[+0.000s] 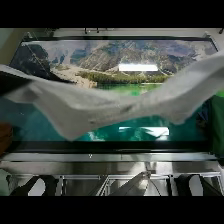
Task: Fold the shirts.
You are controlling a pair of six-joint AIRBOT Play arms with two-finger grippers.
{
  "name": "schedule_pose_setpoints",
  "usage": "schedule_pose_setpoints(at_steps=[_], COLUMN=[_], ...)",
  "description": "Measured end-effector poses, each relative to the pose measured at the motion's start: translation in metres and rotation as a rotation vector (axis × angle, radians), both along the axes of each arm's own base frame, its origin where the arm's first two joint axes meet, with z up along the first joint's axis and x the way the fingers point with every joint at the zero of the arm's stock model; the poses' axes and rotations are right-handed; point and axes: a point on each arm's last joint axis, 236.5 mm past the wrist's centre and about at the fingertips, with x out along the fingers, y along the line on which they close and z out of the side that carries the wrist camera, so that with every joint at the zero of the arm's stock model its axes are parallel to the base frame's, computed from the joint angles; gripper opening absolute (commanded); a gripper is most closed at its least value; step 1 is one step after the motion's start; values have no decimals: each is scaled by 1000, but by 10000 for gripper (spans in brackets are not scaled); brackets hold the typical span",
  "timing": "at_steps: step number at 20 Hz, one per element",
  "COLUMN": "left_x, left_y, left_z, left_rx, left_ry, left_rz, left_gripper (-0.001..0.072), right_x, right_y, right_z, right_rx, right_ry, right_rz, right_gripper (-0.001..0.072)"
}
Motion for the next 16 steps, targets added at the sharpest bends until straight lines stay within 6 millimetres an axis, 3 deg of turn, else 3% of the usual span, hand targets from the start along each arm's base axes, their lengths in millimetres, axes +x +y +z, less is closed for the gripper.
schedule_pose_setpoints(at_steps=[2,4,6,8,11,13,16], left_x=[-7,-1,17,47,99,129,169], left_y=[13,23,32,38,34,26,18], left_z=[31,44,41,19,-46,-96,-165], left_rx=[77,97,59,3,-56,-82,-120], left_ry=[-141,-167,-97,43,317,488,689], left_rz=[116,160,152,104,5,-56,-110], left_gripper=[22,22,23,22,22,22,13], right_x=[-18,-26,-22,-9,29,63,116], right_y=[-7,-13,-23,-31,-42,-48,-64], right_z=[33,49,49,35,-19,-73,-173], right_rx=[-44,-68,-81,-87,-61,-22,36], right_ry=[-127,-189,-184,-130,51,206,454], right_rz=[-159,-263,-320,-324,-263,-228,-245], right_gripper=[15,15,15,15,15,15,15])
